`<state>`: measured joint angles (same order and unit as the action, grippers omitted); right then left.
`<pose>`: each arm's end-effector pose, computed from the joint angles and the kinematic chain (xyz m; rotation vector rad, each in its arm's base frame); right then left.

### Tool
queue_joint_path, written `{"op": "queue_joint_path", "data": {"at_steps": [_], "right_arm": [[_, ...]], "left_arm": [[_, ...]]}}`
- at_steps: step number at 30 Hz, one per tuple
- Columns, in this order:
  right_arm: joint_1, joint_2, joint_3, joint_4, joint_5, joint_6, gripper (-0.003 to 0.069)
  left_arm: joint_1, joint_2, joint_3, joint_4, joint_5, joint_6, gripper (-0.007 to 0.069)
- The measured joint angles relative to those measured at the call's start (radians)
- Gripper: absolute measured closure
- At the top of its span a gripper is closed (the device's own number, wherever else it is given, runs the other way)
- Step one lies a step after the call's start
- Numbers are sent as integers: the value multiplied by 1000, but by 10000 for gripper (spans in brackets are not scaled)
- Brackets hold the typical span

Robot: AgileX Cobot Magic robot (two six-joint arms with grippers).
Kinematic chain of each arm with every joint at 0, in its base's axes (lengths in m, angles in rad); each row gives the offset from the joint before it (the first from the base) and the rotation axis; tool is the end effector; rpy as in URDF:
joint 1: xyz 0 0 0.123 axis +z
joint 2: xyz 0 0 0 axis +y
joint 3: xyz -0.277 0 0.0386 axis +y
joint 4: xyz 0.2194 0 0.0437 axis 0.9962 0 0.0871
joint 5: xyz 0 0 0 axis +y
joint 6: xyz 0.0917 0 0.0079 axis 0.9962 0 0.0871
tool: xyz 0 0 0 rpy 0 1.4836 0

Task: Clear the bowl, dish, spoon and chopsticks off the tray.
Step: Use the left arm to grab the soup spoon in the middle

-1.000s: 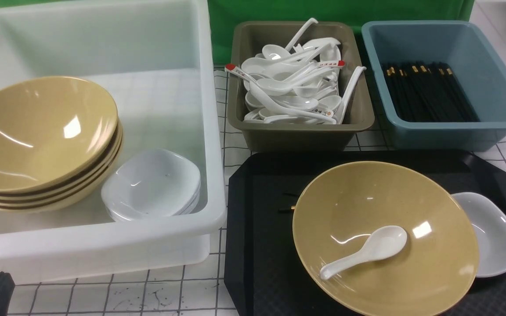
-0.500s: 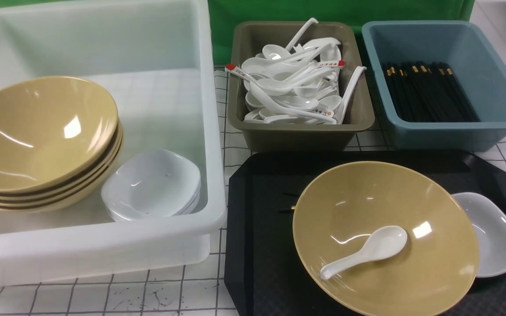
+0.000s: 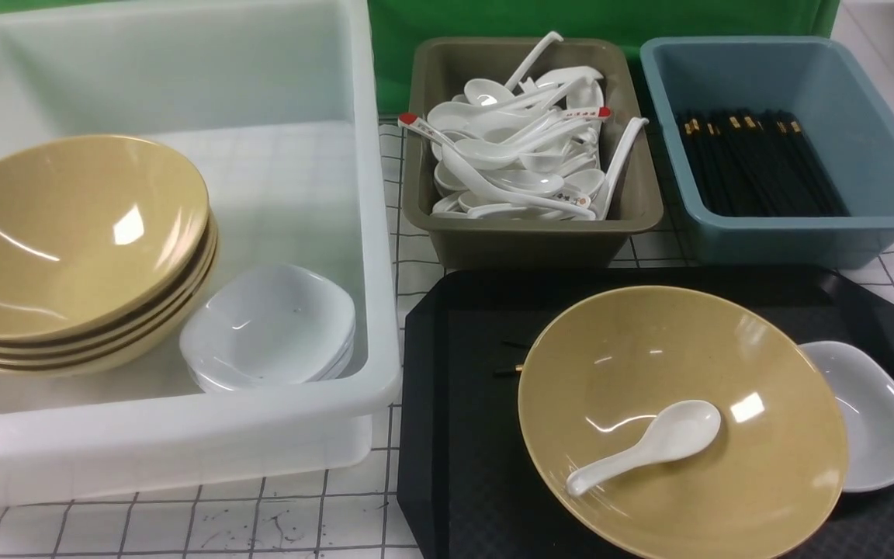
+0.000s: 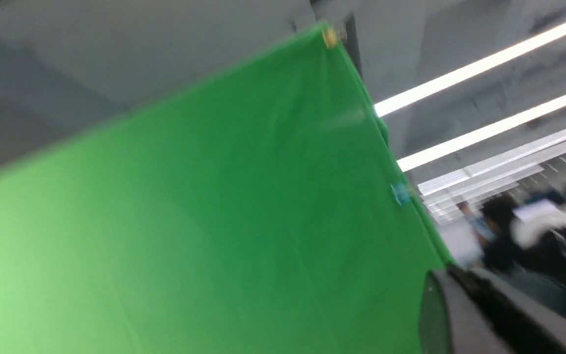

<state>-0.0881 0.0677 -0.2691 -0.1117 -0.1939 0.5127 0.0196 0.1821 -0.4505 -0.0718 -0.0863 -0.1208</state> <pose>0.0142 0.0007 0.3095 0.2471 1.0658 0.2948 0.0178 0.0009 0.3507 -0.1250 1.1234 -0.1505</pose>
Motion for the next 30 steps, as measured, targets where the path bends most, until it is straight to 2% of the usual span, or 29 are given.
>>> {"op": "queue_joint_path", "data": {"at_steps": [3, 4, 5, 6, 7, 10, 12, 13, 16, 19, 20, 21, 22, 24, 25, 26, 28, 30], "right_arm": [[1, 97, -167, -10, 322, -101, 617], [5, 137, -219, -10, 437, -163, 617], [5, 145, -226, -11, 437, -173, 617], [15, 202, -261, -12, 556, -243, 617], [27, 259, -280, -12, 659, -328, 617], [47, 307, -285, 5, 771, -383, 617], [84, 368, -285, 88, 907, -507, 617], [88, 372, -285, 88, 917, -507, 617], [142, 431, -285, 185, 1060, -666, 617], [167, 451, -285, 203, 1108, -731, 617], [167, 451, -285, 203, 1108, -731, 617], [171, 451, -284, 204, 1101, -748, 617], [172, 451, -284, 204, 1101, -750, 617], [171, 451, -273, 204, 1084, -754, 616], [171, 451, -273, 204, 1083, -754, 616], [171, 451, -262, 204, 1075, -754, 616], [171, 451, -253, 204, 1071, -753, 616], [171, 451, -233, 205, 1055, -743, 615]], "left_arm": [[-7, 189, -127, -5, 115, 13, 638], [-20, 275, -177, -17, 198, 15, 638], [-22, 290, -185, -17, 212, 15, 638], [-41, 361, -226, -43, 287, 18, 638], [-90, 485, -300, -96, 429, 43, 638], [-157, 602, -369, -150, 564, 100, 638], [-280, 775, -464, -257, 741, 256, 638], [-289, 798, -476, -264, 761, 280, 638], [-450, 978, -569, -365, 866, 427, 638], [-577, 1112, -663, -386, 879, 472, 638], [-577, 1121, -670, -386, 879, 475, 638], [-651, 1196, -726, -379, 879, 482, 634], [-651, 1196, -726, -379, 879, 482, 634], [-733, 1300, -807, -347, 879, 486, 624], [-739, 1308, -813, -345, 879, 485, 622], [-790, 1387, -870, -303, 880, 490, 594], [-808, 1418, -892, -284, 883, 495, 578], [-850, 1514, -955, -229, 900, 514, 508]]}}
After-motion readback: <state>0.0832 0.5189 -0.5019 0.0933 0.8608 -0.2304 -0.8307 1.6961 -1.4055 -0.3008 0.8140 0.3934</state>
